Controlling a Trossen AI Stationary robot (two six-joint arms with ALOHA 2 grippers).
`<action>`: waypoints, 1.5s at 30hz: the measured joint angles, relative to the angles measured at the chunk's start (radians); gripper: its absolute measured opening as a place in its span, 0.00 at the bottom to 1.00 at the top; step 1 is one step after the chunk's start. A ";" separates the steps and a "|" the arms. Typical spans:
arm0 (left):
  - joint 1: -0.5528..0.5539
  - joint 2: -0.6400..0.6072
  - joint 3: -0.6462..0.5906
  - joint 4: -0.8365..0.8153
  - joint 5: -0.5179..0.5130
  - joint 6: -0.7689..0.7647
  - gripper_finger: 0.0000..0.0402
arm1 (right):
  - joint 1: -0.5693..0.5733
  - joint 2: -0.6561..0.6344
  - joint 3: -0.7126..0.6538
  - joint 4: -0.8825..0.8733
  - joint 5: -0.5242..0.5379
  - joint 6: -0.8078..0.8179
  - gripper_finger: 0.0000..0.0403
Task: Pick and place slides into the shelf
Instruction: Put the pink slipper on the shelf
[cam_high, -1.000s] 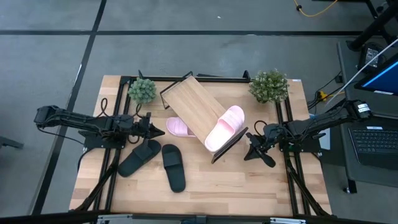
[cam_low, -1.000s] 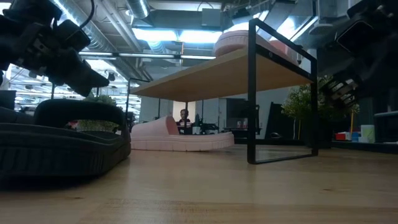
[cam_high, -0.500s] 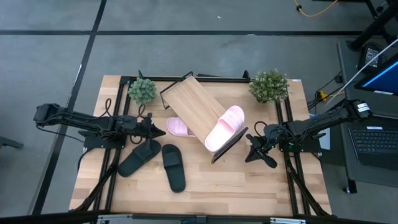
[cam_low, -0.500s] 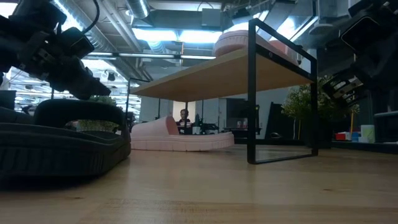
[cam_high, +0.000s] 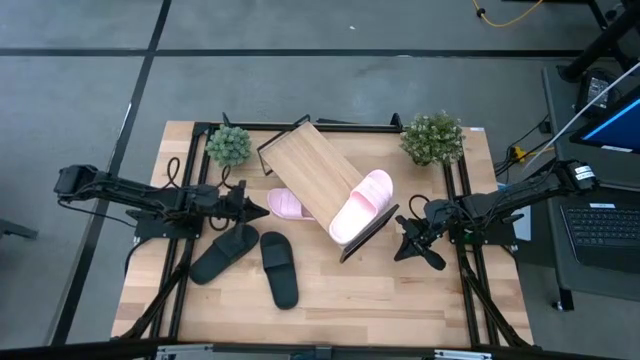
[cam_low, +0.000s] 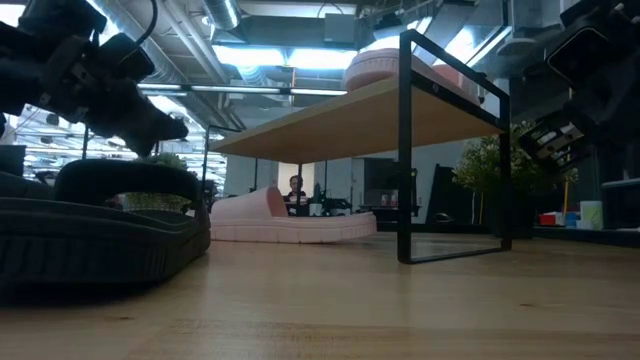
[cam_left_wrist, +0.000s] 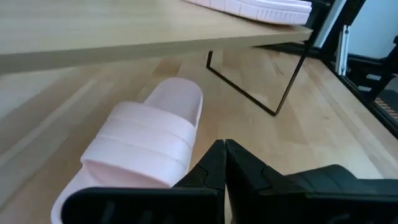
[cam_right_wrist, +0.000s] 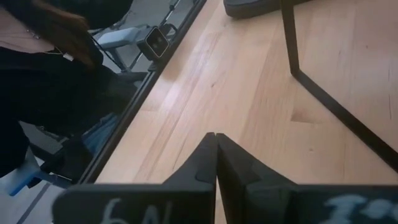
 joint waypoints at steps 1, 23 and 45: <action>0.000 0.003 0.000 0.003 0.000 -0.027 0.01 | 0.000 0.000 0.000 0.000 0.000 0.008 0.02; 0.000 0.235 0.000 0.134 -0.097 -0.250 0.36 | 0.000 0.000 0.000 0.000 -0.046 0.017 0.02; 0.006 0.590 0.076 0.335 -0.187 -0.355 0.36 | 0.000 0.000 0.000 0.000 -0.045 -0.008 0.02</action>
